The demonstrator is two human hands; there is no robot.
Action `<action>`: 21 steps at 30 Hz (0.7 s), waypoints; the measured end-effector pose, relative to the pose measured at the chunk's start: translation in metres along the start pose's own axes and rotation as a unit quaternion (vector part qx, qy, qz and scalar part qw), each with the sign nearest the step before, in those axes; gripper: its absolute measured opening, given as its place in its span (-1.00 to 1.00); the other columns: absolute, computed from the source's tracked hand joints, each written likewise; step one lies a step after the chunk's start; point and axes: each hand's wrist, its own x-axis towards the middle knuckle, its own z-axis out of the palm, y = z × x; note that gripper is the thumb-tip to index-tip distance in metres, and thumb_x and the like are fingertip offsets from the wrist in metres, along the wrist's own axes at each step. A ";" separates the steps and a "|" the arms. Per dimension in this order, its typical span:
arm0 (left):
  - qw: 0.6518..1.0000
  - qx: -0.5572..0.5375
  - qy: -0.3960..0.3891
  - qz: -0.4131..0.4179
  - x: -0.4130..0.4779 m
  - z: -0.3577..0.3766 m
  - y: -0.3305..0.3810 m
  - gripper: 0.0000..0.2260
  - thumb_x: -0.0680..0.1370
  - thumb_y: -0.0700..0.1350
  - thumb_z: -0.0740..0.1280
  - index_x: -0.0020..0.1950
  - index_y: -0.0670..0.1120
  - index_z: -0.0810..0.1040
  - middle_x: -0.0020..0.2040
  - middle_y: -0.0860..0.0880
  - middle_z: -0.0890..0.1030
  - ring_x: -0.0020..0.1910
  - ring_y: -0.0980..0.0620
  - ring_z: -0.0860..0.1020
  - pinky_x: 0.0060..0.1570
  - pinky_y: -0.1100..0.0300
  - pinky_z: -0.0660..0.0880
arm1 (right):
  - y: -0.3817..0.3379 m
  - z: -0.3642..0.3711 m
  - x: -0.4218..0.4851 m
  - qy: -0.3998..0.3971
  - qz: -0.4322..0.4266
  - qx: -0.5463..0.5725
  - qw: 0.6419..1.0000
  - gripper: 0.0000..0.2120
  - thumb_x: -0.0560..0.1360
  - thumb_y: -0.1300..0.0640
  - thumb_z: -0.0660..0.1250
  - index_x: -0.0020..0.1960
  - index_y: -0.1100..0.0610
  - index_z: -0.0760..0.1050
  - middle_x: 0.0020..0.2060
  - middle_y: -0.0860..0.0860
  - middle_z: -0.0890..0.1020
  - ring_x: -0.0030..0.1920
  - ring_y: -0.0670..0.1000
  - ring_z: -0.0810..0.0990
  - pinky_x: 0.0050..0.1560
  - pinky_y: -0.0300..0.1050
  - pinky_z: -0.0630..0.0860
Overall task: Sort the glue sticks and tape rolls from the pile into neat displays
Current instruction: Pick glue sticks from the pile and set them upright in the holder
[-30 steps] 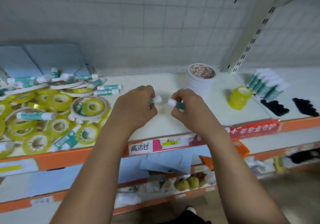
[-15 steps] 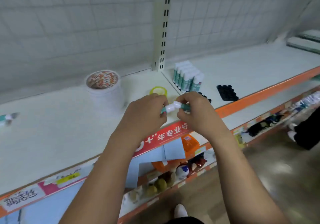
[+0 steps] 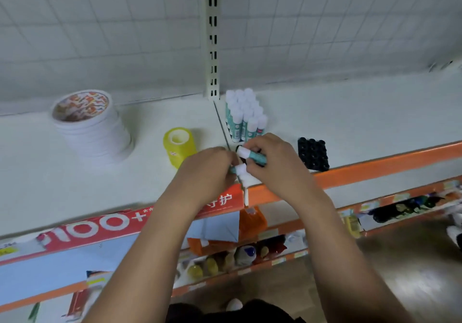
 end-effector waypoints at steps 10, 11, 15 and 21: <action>0.987 -0.113 0.098 -0.054 0.009 -0.010 0.003 -0.80 0.53 0.02 0.39 0.02 -0.08 0.63 -0.10 0.00 0.66 -0.14 0.02 0.60 -0.07 0.06 0.54 | 0.006 -0.002 0.007 -0.020 -0.027 0.047 0.998 -0.77 0.48 0.09 0.33 0.13 0.02 0.55 -0.06 -0.11 0.47 -0.07 -0.07 0.50 -0.05 -0.05 0.52; 0.985 -0.121 0.115 -0.054 0.010 -0.010 0.004 -0.82 0.53 0.02 0.39 0.00 -0.08 0.63 -0.12 0.01 0.67 -0.15 0.03 0.60 -0.07 0.08 0.54 | 0.006 -0.002 0.007 -0.018 -0.029 0.055 0.998 -0.78 0.48 0.09 0.33 0.12 0.01 0.55 -0.06 -0.10 0.48 -0.07 -0.07 0.50 -0.04 -0.05 0.52; 0.968 -0.163 0.179 -0.066 0.014 -0.011 0.007 -0.87 0.49 -0.02 0.46 -0.04 -0.06 0.67 -0.15 0.03 0.68 -0.18 0.10 0.60 -0.10 0.21 0.52 | 0.004 -0.002 0.008 -0.011 -0.030 0.078 0.996 -0.75 0.52 0.09 0.32 0.19 -0.02 0.54 -0.02 -0.09 0.51 -0.03 -0.11 0.51 -0.01 -0.23 0.49; 0.939 -0.258 0.209 -0.087 0.017 -0.021 0.006 -0.90 0.42 -0.05 0.52 -0.10 0.04 0.68 -0.21 0.18 0.65 -0.23 0.28 0.60 -0.18 0.50 0.46 | 0.001 -0.007 0.008 0.015 -0.025 0.098 0.995 -0.74 0.56 0.06 0.30 0.24 -0.02 0.56 0.00 -0.09 0.56 -0.01 -0.17 0.53 0.01 -0.39 0.45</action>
